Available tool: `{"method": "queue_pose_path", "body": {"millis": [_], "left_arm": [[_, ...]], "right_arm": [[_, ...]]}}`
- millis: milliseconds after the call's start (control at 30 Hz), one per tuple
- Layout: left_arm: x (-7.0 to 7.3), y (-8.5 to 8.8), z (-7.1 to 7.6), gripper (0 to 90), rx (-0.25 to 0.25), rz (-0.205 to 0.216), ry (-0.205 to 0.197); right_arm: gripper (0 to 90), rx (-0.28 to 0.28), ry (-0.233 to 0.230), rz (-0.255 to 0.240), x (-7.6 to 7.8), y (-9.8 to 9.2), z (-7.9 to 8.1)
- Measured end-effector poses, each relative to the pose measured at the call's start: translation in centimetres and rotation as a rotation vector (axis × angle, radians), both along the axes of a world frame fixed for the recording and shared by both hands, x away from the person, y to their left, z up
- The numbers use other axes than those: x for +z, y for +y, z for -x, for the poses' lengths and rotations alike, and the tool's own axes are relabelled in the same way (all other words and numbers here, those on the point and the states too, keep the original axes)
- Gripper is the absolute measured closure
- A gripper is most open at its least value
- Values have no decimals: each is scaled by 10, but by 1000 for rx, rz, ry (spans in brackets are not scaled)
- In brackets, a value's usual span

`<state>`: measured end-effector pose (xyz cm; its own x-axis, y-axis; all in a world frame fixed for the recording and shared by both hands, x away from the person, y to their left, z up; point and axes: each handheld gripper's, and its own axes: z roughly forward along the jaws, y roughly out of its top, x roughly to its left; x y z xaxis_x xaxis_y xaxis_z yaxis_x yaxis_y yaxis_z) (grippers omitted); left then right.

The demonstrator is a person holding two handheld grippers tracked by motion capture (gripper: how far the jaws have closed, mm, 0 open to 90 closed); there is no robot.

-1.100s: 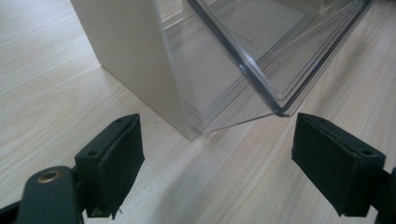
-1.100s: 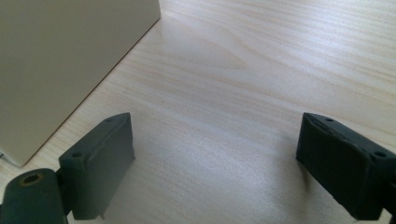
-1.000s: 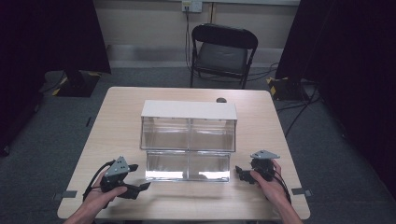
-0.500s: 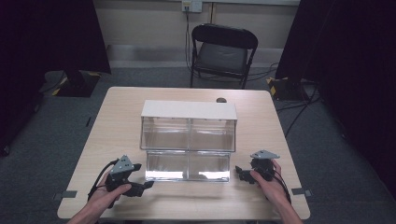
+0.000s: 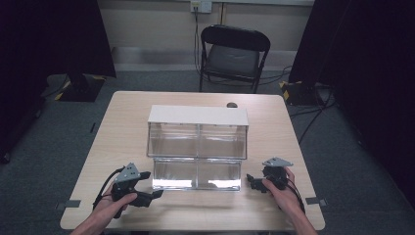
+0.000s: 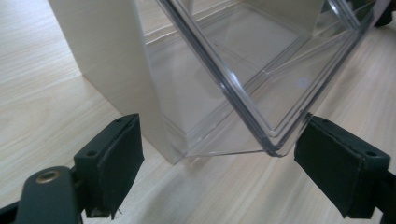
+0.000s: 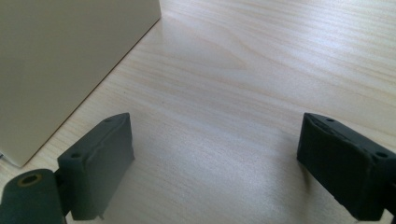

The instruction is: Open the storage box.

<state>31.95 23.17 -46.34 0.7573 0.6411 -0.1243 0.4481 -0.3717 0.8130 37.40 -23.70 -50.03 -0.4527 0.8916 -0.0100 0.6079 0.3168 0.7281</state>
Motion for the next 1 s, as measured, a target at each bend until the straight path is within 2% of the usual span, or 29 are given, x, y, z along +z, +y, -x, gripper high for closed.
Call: {"method": "queue_pose_path", "body": {"millis": [600,767,833,1000], "left_arm": [[0,0,1,156,0,9,0],[0,0,2,176,-3,22,3],[0,0,3,209,-16,17,-9],[0,0,2,210,-19,21,-4]], "right_arm": [[102,1,0,1,0,0,0],[102,1,0,1,0,0,0],[102,0,-1,1,0,0,0],[102,0,0,0,0,0,0]]}}
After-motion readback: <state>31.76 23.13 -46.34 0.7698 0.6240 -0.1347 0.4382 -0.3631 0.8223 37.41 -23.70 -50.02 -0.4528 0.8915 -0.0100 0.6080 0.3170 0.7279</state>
